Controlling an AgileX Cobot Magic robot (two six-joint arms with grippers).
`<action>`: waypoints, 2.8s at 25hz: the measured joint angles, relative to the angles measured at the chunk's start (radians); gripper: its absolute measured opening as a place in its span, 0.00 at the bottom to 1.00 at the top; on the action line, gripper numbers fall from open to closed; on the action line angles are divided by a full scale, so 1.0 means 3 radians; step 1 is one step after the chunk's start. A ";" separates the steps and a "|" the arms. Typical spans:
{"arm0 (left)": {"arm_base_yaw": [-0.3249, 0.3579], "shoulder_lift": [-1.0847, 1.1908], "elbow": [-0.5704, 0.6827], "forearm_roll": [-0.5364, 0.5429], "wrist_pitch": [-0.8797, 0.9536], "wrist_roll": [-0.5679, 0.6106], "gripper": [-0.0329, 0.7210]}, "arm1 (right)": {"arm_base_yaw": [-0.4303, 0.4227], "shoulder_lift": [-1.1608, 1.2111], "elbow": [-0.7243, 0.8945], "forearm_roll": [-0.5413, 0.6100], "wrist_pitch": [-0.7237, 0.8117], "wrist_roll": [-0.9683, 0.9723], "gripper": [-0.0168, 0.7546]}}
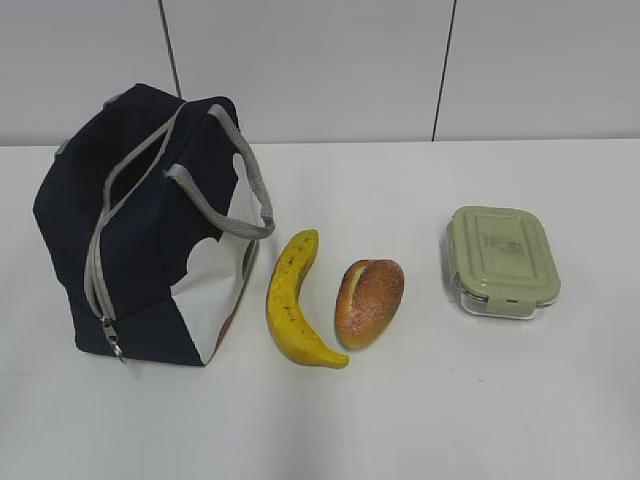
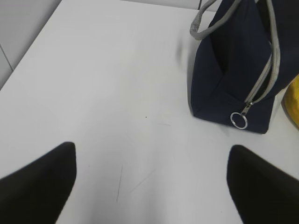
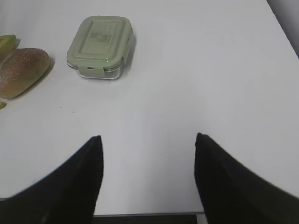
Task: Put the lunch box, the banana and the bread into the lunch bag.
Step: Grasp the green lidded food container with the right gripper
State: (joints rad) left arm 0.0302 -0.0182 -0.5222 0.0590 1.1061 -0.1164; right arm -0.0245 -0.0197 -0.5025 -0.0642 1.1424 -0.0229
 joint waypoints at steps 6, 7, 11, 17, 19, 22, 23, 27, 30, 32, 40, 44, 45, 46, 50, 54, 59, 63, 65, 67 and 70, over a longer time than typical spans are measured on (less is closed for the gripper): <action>0.0000 0.0000 0.0000 0.0000 0.0000 0.0000 0.88 | 0.0000 0.0000 0.0000 0.0000 0.0000 0.0000 0.62; 0.0000 0.0000 0.0000 0.0000 0.0000 0.0000 0.88 | 0.0000 0.0000 0.0000 0.0000 0.0000 0.0000 0.62; 0.0000 0.0000 0.0000 0.0000 0.0000 0.0000 0.88 | 0.0000 0.0000 0.0000 0.0000 0.0000 0.0000 0.62; 0.0000 0.0000 0.0000 0.0000 0.0000 0.0000 0.83 | 0.0000 0.0000 0.0000 0.0000 0.0000 0.0000 0.62; 0.0000 0.0019 0.0000 0.0006 0.0003 0.0000 0.83 | 0.0000 0.0000 0.0000 0.0000 0.0000 0.0000 0.62; 0.0000 0.0165 -0.0059 0.0009 0.0038 0.0000 0.83 | 0.0000 0.0000 0.0000 0.0000 0.0000 0.0000 0.62; 0.0000 0.0249 -0.0112 0.0009 0.0038 0.0000 0.83 | 0.0000 0.0000 0.0000 0.0000 0.0000 0.0000 0.62; 0.0000 0.0688 -0.0375 -0.0059 -0.0078 0.0001 0.83 | 0.0000 0.0000 0.0000 0.0000 0.0000 0.0000 0.62; 0.0000 0.1117 -0.0612 -0.0197 -0.0152 0.0004 0.82 | 0.0000 0.0000 0.0000 0.0000 0.0000 0.0000 0.62; -0.0003 0.1425 -0.0770 -0.0253 -0.0160 0.0004 0.82 | 0.0000 0.0000 0.0000 0.0000 0.0000 0.0000 0.62; -0.0010 0.2583 -0.1489 -0.0803 -0.0346 0.0388 0.82 | 0.0000 0.0000 0.0000 0.0000 0.0000 0.0000 0.62; -0.0010 0.3157 -0.1897 -0.1061 -0.0265 0.0567 0.82 | 0.0000 0.0000 0.0000 0.0000 0.0000 0.0000 0.62; -0.0010 0.3303 -0.2005 -0.1108 -0.0228 0.0621 0.82 | 0.0000 0.0000 0.0000 0.0000 0.0000 0.0000 0.62; -0.0010 0.3420 -0.2112 -0.1161 -0.0183 0.0668 0.82 | 0.0000 0.0000 0.0000 0.0000 0.0000 0.0000 0.62; -0.0022 0.3936 -0.2491 -0.1273 -0.0015 0.0758 0.82 | 0.0000 0.0000 0.0000 0.0000 0.0000 0.0000 0.62; -0.0033 0.4418 -0.2834 -0.1397 0.0085 0.0917 0.79 | 0.0000 0.0000 0.0000 0.0000 0.0000 0.0000 0.62; -0.0182 0.4993 -0.3263 -0.1417 0.0215 0.1018 0.73 | 0.0000 0.0000 0.0000 0.0000 0.0000 0.0000 0.62; -0.0335 0.5431 -0.3626 -0.1209 0.0377 0.1033 0.71 | 0.0000 0.0000 0.0000 0.0000 0.0000 0.0000 0.62; -0.0341 0.5625 -0.3778 -0.1151 0.0428 0.1033 0.67 | 0.0000 0.0000 0.0000 0.0000 0.0000 0.0000 0.62; -0.0341 0.5814 -0.3922 -0.1128 0.0437 0.1033 0.63 | 0.0000 0.0000 0.0000 0.0000 0.0000 0.0000 0.62; -0.0341 0.6029 -0.4072 -0.1124 0.0437 0.1033 0.57 | 0.0000 0.0000 0.0000 0.0000 0.0000 0.0000 0.62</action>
State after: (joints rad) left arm -0.0721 1.7904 -1.7438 -0.2783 1.2370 0.1936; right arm -0.0245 -0.0197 -0.5025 -0.0642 1.1424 -0.0229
